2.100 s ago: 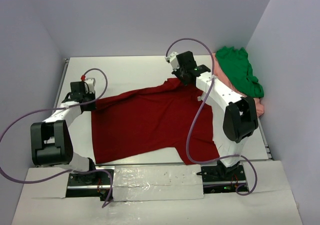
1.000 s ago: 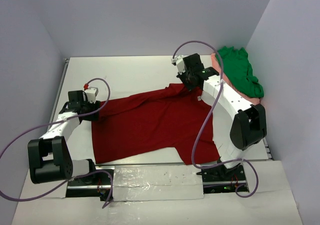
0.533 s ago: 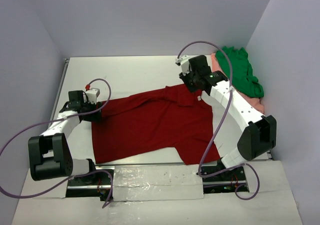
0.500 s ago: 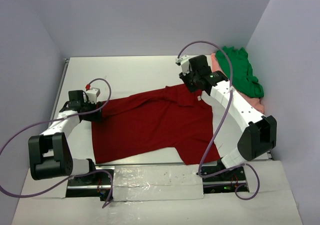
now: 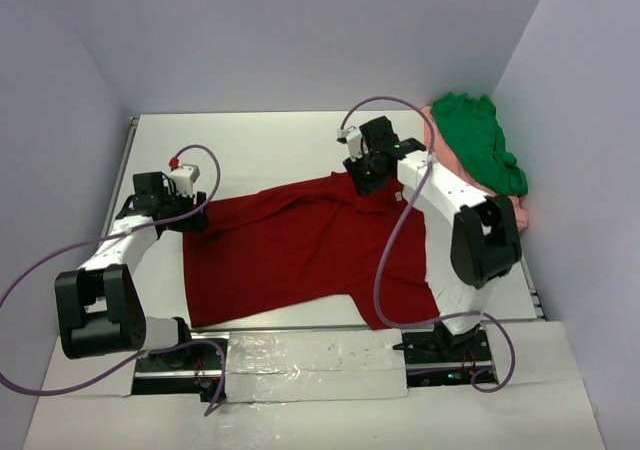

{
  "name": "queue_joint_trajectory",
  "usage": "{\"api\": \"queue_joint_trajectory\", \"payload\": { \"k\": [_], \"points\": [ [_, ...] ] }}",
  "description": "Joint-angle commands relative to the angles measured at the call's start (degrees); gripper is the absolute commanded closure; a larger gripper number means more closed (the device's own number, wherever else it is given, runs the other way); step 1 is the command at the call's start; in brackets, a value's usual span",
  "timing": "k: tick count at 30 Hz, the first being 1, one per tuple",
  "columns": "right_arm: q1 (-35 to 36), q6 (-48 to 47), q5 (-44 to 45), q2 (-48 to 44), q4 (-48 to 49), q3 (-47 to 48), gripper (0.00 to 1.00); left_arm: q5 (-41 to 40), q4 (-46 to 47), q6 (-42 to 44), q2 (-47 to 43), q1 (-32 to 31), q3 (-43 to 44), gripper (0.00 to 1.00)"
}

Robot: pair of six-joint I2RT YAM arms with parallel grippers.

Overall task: Fold and stack the t-shirts
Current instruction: Fold the flattened tshirt in 1/3 of the way

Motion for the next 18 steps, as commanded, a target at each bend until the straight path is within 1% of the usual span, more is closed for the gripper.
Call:
{"api": "queue_joint_trajectory", "payload": {
  "k": [1, 5, 8, 18],
  "points": [
    [-0.24, 0.77, -2.16, 3.8, 1.26, 6.01, 0.65, 2.39, 2.84, -1.81, -0.35, 0.33, 2.5, 0.3],
    [-0.33, 0.08, -1.11, 10.64, 1.35, 10.49, 0.65, 1.42, 3.1, -1.99, -1.22, 0.33, 2.42, 0.3],
    [-0.33, 0.51, -0.76, 13.9, 1.27, 13.04, 0.65, 0.63, 3.1, -2.08, -2.37, 0.41, 2.15, 0.3],
    [0.02, 1.39, 6.09, 20.67, -0.76, 18.67, 0.64, 0.45, 2.22, -2.52, -4.22, 0.77, 1.71, 0.29]
  ]
}}
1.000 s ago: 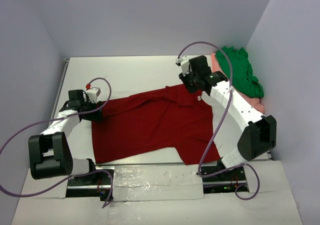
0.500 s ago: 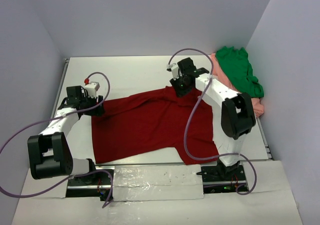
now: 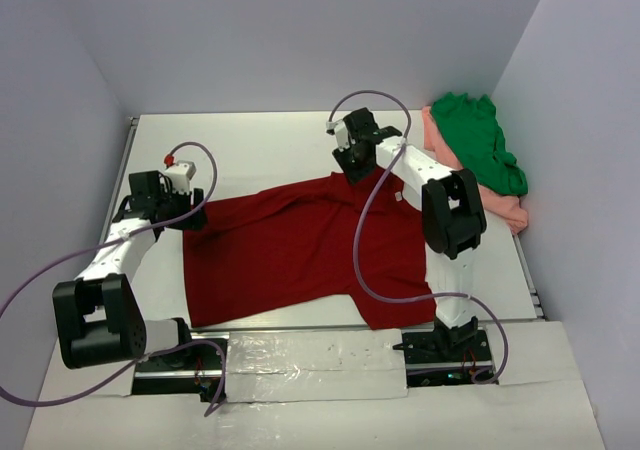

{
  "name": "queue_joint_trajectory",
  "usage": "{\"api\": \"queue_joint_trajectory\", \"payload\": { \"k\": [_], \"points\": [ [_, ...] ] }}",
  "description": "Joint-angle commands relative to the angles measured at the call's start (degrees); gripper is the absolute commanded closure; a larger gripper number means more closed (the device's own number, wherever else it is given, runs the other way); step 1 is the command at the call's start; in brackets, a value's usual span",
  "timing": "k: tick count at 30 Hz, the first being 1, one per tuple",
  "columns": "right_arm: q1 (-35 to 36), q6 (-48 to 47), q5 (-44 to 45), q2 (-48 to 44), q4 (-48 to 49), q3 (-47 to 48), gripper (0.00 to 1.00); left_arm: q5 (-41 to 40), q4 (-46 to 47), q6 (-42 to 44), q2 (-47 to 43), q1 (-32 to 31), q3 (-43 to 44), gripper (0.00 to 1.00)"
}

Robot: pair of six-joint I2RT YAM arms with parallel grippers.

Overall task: Fold and stack the t-shirts
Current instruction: Fold the flattened tshirt in 1/3 of the way

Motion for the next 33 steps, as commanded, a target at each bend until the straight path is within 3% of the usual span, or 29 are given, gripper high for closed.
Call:
{"api": "queue_joint_trajectory", "payload": {
  "k": [1, 12, 23, 27, 33],
  "points": [
    [0.02, 0.86, 4.71, 2.06, -0.73, 3.57, 0.64, 0.39, 1.48, -0.99, -1.59, 0.53, 1.43, 0.29],
    [0.37, 0.87, 8.42, 4.43, -1.62, 3.4, 0.64, 0.65, 0.77, -0.9, -2.74, 0.96, 1.08, 0.29],
    [0.64, 1.92, 5.7, 5.4, -3.2, 4.0, 0.66, 1.44, 0.77, -1.08, -3.35, 1.32, 0.64, 0.3],
    [1.25, 1.57, 4.9, 4.35, -2.76, 4.27, 0.62, 1.62, 0.6, -1.08, -3.35, 1.32, 0.55, 0.3],
    [4.41, 1.39, 14.73, 4.61, -1.27, 4.36, 0.55, 1.79, 1.04, -1.16, -3.53, 1.49, 0.02, 0.3]
  ]
}}
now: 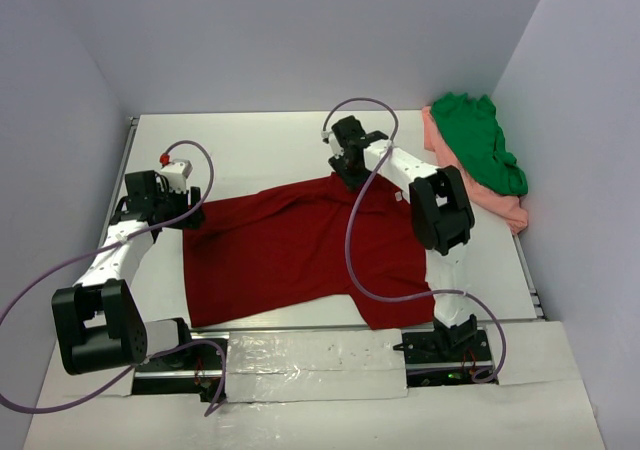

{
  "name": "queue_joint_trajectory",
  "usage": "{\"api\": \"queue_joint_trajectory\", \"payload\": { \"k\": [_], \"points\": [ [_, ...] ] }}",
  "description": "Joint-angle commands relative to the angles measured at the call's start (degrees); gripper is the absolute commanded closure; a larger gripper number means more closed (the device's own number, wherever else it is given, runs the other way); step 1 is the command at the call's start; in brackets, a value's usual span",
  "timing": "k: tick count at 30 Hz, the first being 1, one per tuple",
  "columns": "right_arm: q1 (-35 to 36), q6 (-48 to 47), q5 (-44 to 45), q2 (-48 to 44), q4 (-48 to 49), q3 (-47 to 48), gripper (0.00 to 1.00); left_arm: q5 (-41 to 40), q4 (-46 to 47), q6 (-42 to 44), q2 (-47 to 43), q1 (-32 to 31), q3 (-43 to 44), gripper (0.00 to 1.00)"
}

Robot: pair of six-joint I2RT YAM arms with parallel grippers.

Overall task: Fold and stack the t-shirts
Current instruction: Fold the flattened tshirt in 1/3 of the way

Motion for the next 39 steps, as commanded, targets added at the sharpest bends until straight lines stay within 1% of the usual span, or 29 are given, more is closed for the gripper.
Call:
{"api": "queue_joint_trajectory", "payload": {
  "k": [1, 2, 6, 10, 18, 23, 25, 26, 27, 28, 29, 30, 31, 39],
  "points": [
    [3.12, 0.1, 6.98, -0.37, 1.73, 1.72, 0.55, 1.51, 1.3, -0.51, -1.65, 0.53, -0.04, 0.3],
    [3.74, -0.07, 9.26, -0.37, 2.08, 1.11, 0.55, 1.77, 1.3, -0.59, -1.56, 0.53, 0.04, 0.3],
    [6.12, -0.95, 13.67, 0.76, 2.35, 1.54, 0.55, 1.95, 1.21, -0.6, -1.56, 0.62, -0.04, 0.3],
    [6.82, -1.22, 16.66, 2.08, 2.44, 1.63, 0.55, 1.95, 1.13, -0.42, -2.35, 0.71, -0.39, 0.3],
    [7.35, -3.59, 26.58, 2.44, 6.65, -1.71, 0.55, 2.04, 1.04, -0.51, -3.23, 1.15, -1.01, 0.3],
    [7.44, -4.38, 28.44, 2.44, 8.06, -3.21, 0.56, 2.39, 0.95, -0.6, -3.14, 1.06, -0.92, 0.3],
    [7.35, -4.12, 28.27, 2.79, 7.8, -3.03, 0.6, 2.65, 0.95, -0.51, -3.23, 1.15, -1.01, 0.3],
    [7.44, -4.12, 28.18, 2.96, 7.63, -2.94, 0.63, 2.57, 0.86, -0.51, -3.32, 1.15, -1.01, 0.3],
    [7.44, -3.86, 27.92, 3.05, 7.1, -2.86, 0.73, 2.48, 0.86, -0.51, -3.4, 1.15, -1.1, 0.3],
    [7.35, -3.77, 27.91, 3.14, 7.1, -2.77, 0.8, 2.48, 0.95, -0.51, -3.67, 1.15, -1.1, 0.3],
    [7.35, -3.76, 27.91, 3.32, 6.84, -2.68, 0.94, 2.48, 0.86, -0.42, -3.67, 1.15, -1.19, 0.3],
    [7.35, -3.59, 27.83, 3.4, 6.22, -2.33, 0.99, 2.56, 0.86, -0.42, -3.76, 1.23, -1.1, 0.3],
    [7.35, -3.33, 27.48, 3.32, 6.22, -2.42, 1.0, 2.65, 0.69, -0.42, -3.84, 1.15, -1.1, 0.3],
    [7.35, -3.06, 25.19, 1.3, 5.16, -2.85, 1.0, 2.83, 0.6, -0.33, -4.02, 1.23, -1.1, 0.3]
  ]
}}
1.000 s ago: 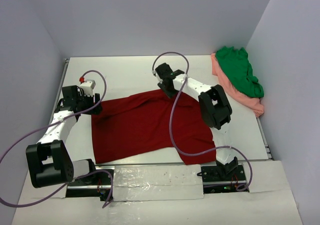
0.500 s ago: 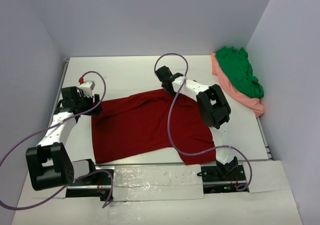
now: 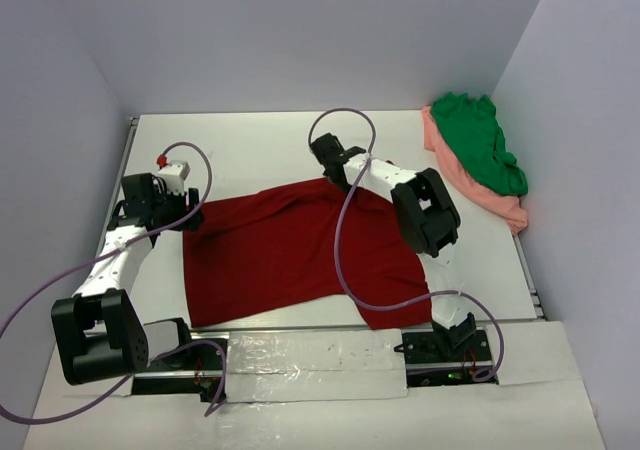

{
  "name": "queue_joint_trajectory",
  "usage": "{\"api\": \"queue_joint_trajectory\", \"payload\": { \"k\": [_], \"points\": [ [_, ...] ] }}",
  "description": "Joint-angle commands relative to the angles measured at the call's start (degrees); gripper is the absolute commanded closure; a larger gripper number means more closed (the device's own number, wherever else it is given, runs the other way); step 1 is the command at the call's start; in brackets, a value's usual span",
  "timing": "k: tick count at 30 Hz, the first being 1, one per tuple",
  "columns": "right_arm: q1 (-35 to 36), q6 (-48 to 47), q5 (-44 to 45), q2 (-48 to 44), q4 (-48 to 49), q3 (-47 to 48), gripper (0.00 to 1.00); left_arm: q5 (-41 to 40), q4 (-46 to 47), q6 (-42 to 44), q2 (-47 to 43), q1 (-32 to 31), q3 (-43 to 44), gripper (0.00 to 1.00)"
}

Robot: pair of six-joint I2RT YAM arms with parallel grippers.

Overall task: Fold and stack the t-shirts
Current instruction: Fold the flattened tshirt in 1/3 of the way

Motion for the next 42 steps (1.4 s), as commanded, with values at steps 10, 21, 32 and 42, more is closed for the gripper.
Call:
{"api": "queue_joint_trajectory", "payload": {
  "k": [10, 21, 32, 42],
  "points": [
    [2.09, 0.83, -0.98, -11.51, -1.22, -4.08, 1.0, 1.67, 1.98, 0.0, -0.32, 0.67, 0.06, 0.31],
    [7.27, 3.02, -5.45, -20.83, -7.2, -9.35, 1.0, 2.2, 2.33, 0.35, -0.5, 1.02, -0.12, 0.31],
    [12.46, 3.73, -12.4, -24.26, -14.32, -17.95, 1.0, 3.16, 0.75, 1.05, -2.17, 1.11, -0.03, 0.31],
    [13.87, 3.03, -12.06, -28.04, -16.96, -28.42, 1.0, 4.48, -1.0, 2.02, -2.17, 1.11, 0.5, 0.31]
  ]
}}
